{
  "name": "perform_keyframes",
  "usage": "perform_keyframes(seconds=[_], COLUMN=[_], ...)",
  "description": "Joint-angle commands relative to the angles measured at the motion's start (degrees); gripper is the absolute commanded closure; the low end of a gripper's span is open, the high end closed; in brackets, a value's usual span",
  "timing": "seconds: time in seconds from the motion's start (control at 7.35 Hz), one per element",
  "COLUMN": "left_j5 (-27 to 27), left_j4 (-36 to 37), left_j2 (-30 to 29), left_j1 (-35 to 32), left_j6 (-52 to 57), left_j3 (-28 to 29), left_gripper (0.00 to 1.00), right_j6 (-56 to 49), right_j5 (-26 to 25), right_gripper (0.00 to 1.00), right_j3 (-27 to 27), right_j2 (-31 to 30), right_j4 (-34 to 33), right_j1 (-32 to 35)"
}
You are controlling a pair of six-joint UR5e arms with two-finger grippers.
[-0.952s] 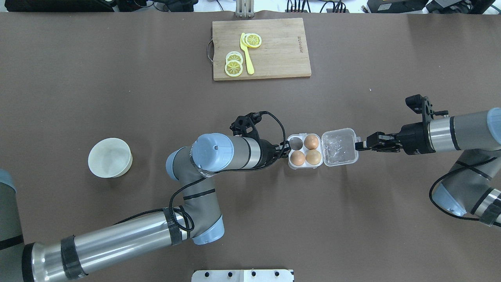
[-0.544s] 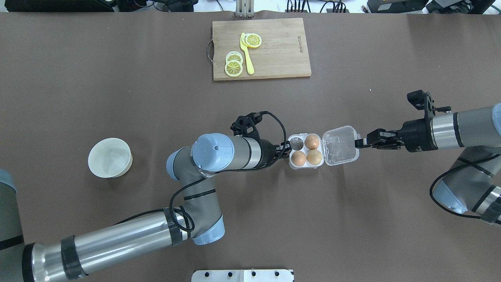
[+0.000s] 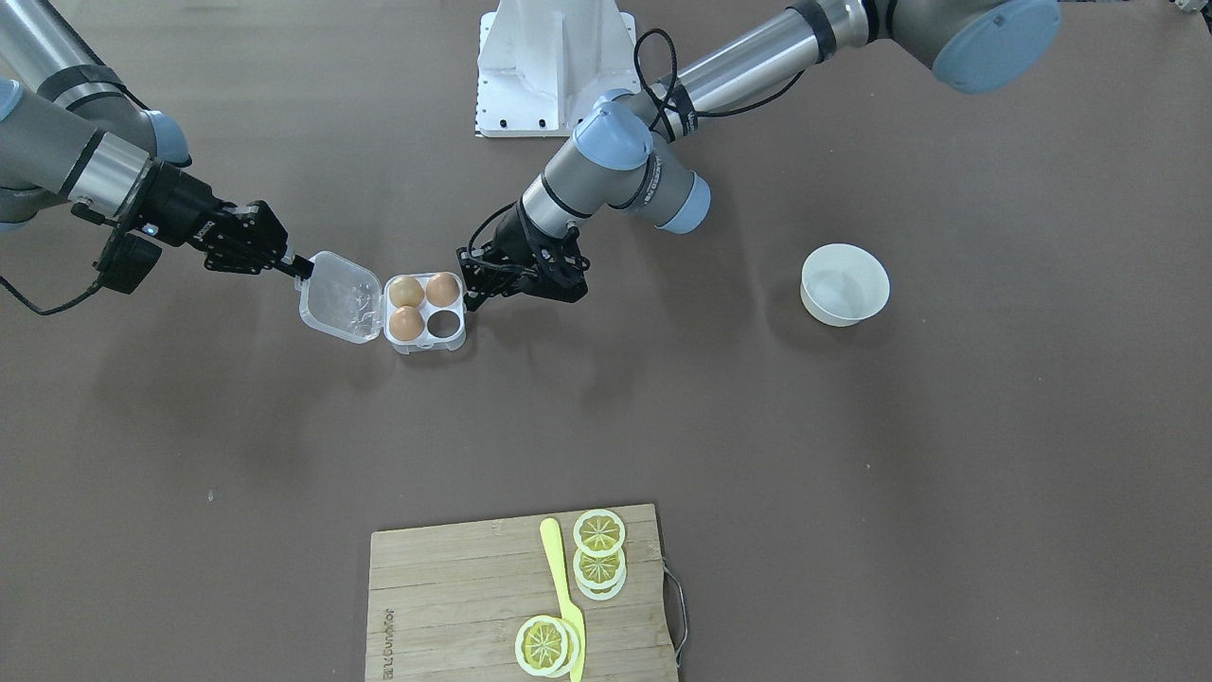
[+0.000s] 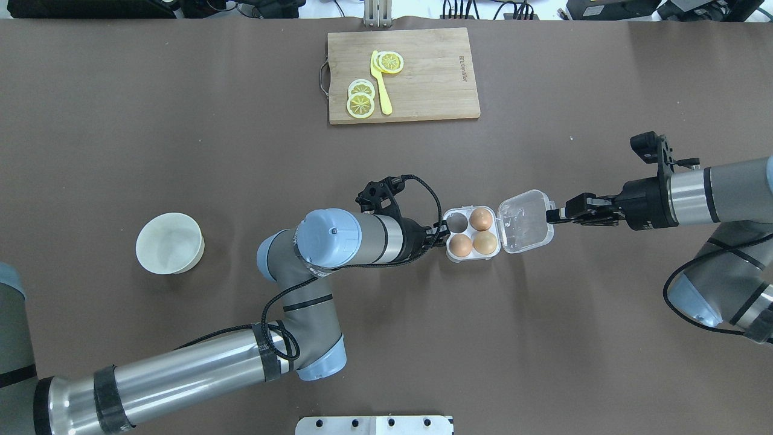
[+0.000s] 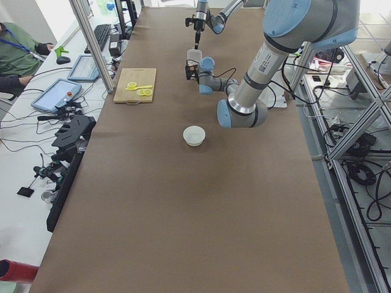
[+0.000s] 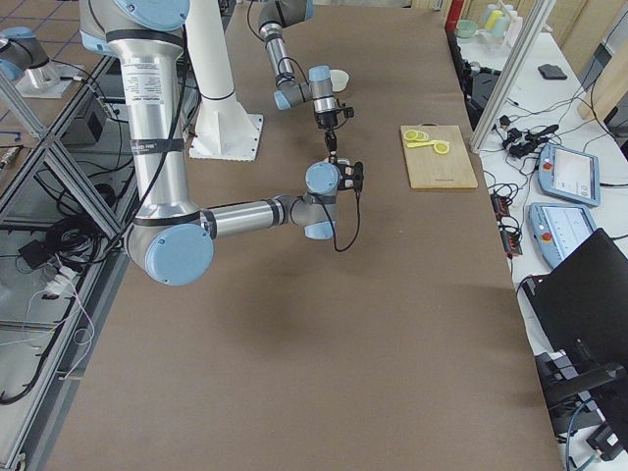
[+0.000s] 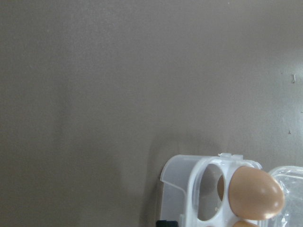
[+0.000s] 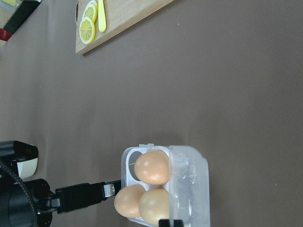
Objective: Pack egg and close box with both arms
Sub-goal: 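Lift and swing the lid up toward the left gripper with the right gripper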
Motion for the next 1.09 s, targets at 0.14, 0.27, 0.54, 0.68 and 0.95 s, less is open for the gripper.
perform_keyframes(seconds=[0.14,0.27,0.54,0.68,0.95], left_j5=[0.0,0.0,0.0,0.09,0.0], left_j4=[-0.01,-0.01,-0.01,-0.01,0.08], left_j2=[0.04,0.04,0.04,0.04,0.04], left_j1=[0.21,0.21,0.21,0.21,0.21], left_j6=[0.0,0.0,0.0,0.0,0.0], left_j3=[-0.18,-0.18,-0.18,-0.26,-0.26], left_gripper=[1.0,1.0,1.0,1.0,1.0], right_j6=[0.1,0.1,0.1,0.1,0.1], right_j5=[-0.25,-0.25,-0.43,-0.52,-0.61], right_gripper=[1.0,1.0,0.92,0.73,0.68], right_j3=[4.09,4.19,4.19,4.19,4.1], right_j2=[0.17,0.18,2.01,2.8,3.42], right_j4=[-6.07,-6.08,-8.25,-9.4,-10.03], right_j1=[-0.11,-0.11,-0.11,-0.11,-0.37])
